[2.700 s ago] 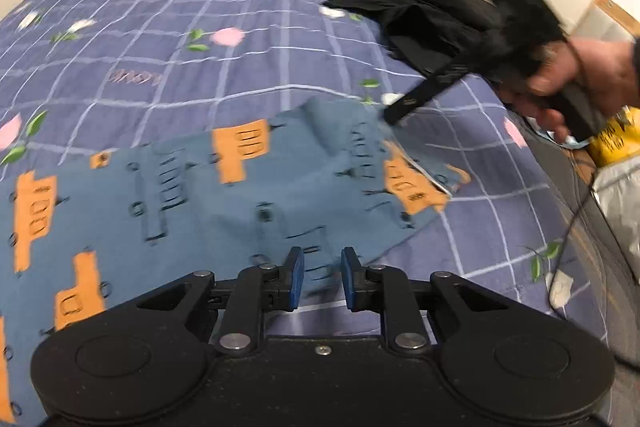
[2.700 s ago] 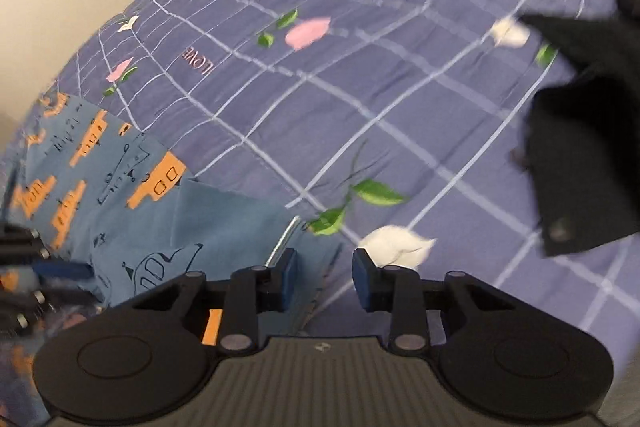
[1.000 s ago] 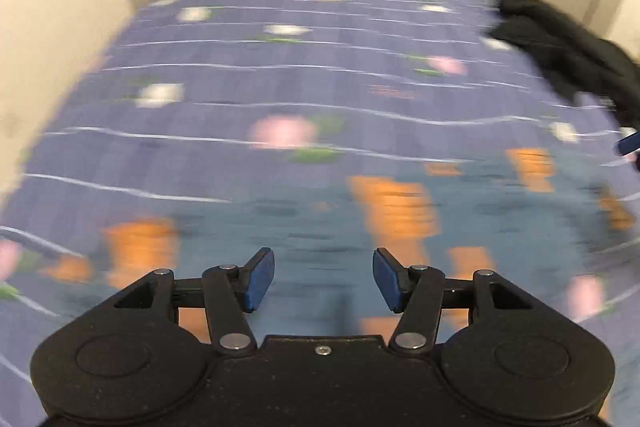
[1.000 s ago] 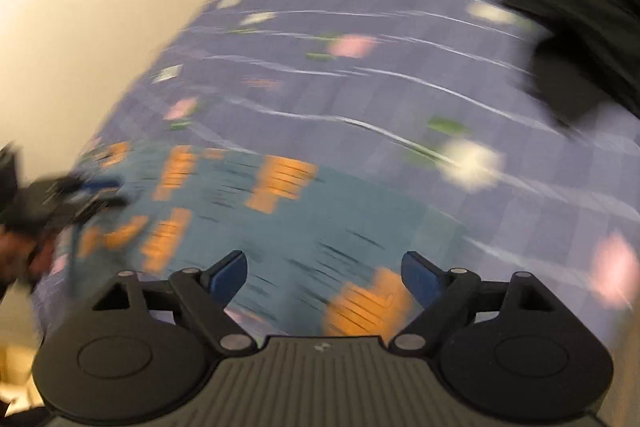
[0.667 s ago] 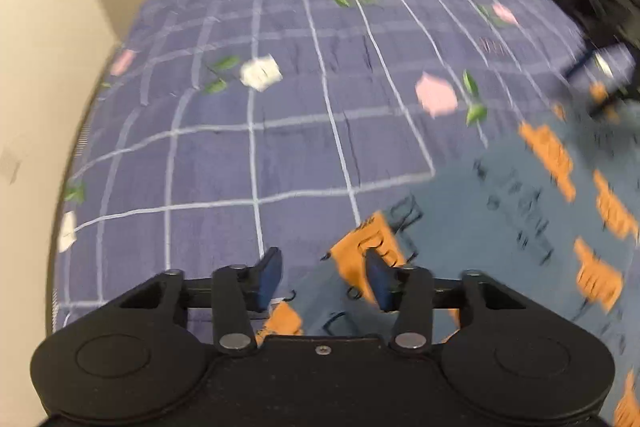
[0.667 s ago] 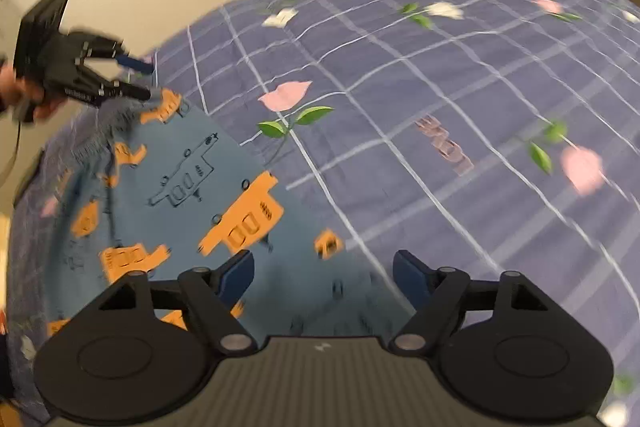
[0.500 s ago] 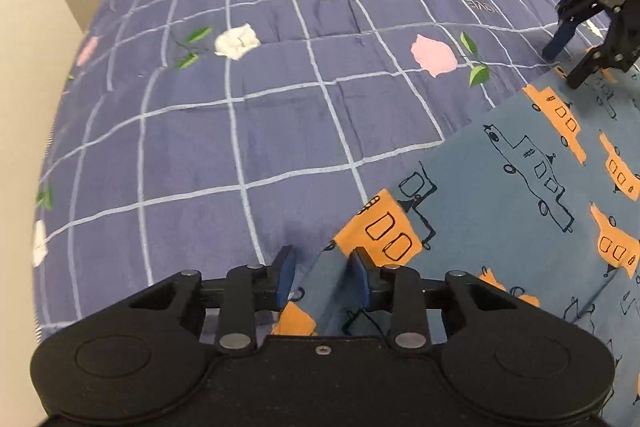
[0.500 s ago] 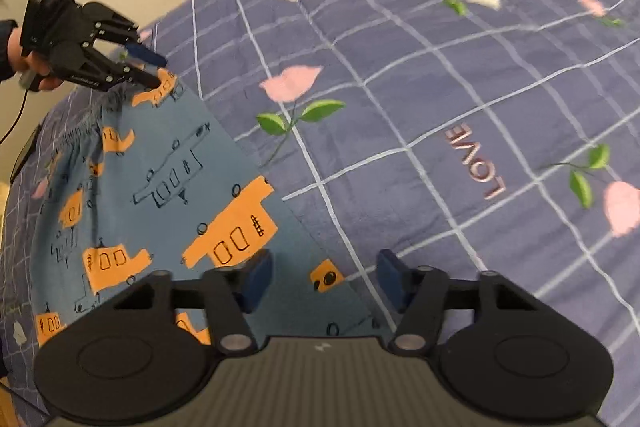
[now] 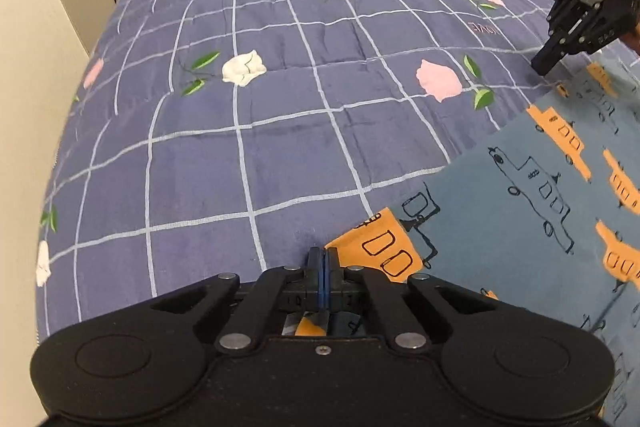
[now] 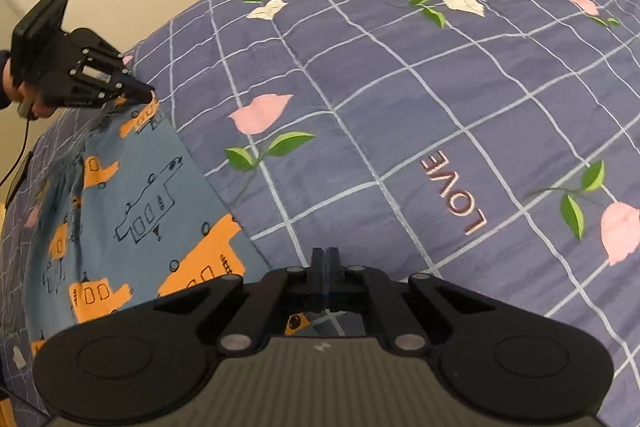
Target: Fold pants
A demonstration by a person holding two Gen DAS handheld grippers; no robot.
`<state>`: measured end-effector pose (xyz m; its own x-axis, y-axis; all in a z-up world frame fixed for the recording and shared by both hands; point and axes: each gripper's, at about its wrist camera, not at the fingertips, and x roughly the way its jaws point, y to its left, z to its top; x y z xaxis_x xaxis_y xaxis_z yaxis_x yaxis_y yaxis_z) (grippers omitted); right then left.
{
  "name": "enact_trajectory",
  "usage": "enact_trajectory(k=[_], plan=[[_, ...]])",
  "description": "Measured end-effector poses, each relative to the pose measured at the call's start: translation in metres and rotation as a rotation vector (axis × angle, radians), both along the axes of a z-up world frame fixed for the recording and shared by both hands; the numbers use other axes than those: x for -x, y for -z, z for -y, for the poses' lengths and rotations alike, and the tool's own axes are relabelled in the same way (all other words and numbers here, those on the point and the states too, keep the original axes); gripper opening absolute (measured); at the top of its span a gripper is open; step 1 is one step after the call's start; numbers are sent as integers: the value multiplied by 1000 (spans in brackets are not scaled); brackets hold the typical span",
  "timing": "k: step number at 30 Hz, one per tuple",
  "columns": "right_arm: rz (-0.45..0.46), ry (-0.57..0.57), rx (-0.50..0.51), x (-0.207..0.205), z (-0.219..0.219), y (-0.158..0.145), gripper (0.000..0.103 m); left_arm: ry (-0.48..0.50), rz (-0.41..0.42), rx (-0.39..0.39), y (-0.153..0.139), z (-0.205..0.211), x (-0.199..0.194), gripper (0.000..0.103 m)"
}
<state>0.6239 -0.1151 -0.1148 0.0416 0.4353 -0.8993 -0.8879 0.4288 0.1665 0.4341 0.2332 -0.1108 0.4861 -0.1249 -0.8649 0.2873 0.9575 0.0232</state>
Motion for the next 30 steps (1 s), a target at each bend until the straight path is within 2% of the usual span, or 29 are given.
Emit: enact_trajectory(k=[2, 5, 8, 9, 10, 11, 12, 14, 17, 19, 20, 21, 22, 23, 24, 26, 27, 30], plan=[[-24, -18, -17, 6, 0, -2, 10, 14, -10, -1, -1, 0, 1, 0], [-28, -65, 31, 16, -6, 5, 35, 46, -43, -9, -2, 0, 0, 2], [-53, -90, 78, 18, -8, 14, 38, 79, -73, -11, -1, 0, -1, 2], [-67, -96, 83, 19, -9, 16, 38, 88, -79, -12, -1, 1, -1, 2], [-90, -112, 79, 20, -9, 16, 32, 99, -83, -13, -1, 2, 0, 2], [-113, -135, 76, 22, -9, 15, 4, 109, -80, -23, -1, 3, 1, 2], [-129, -170, 82, 25, -10, 15, 1, 116, -73, -29, -1, 4, 2, 0], [-79, -202, 96, 32, -12, 12, 1, 91, -40, -36, -4, 2, 2, 0], [-23, -159, 60, 26, -11, 1, 1, 20, 16, -31, -11, -6, 0, 0], [19, -109, 29, 20, -8, -5, 1, 4, 1, -35, -5, -7, -1, 1], [35, -81, 33, 16, -8, -5, 7, 7, -9, -52, -1, -4, -1, 2], [47, -64, 56, 14, -9, -2, 15, 8, 3, -81, -1, 0, 1, 10], [58, -49, 89, 15, -12, 2, 35, 4, 14, -106, -3, 2, 2, 15], [78, -36, 100, 17, -14, 3, 44, -10, 27, -133, -9, 4, 5, 31], [96, -17, 80, 20, -14, -4, 47, -24, 49, -157, -16, 4, 11, 45], [132, 50, -4, 30, -8, -26, 61, -25, 80, -165, -31, 2, 31, 54], [153, 77, -47, 41, -4, -39, 63, -23, 68, -150, -37, 0, 43, 56], [174, 60, -130, 98, 2, -59, 70, -45, 2, -84, -44, 0, 90, 56]])
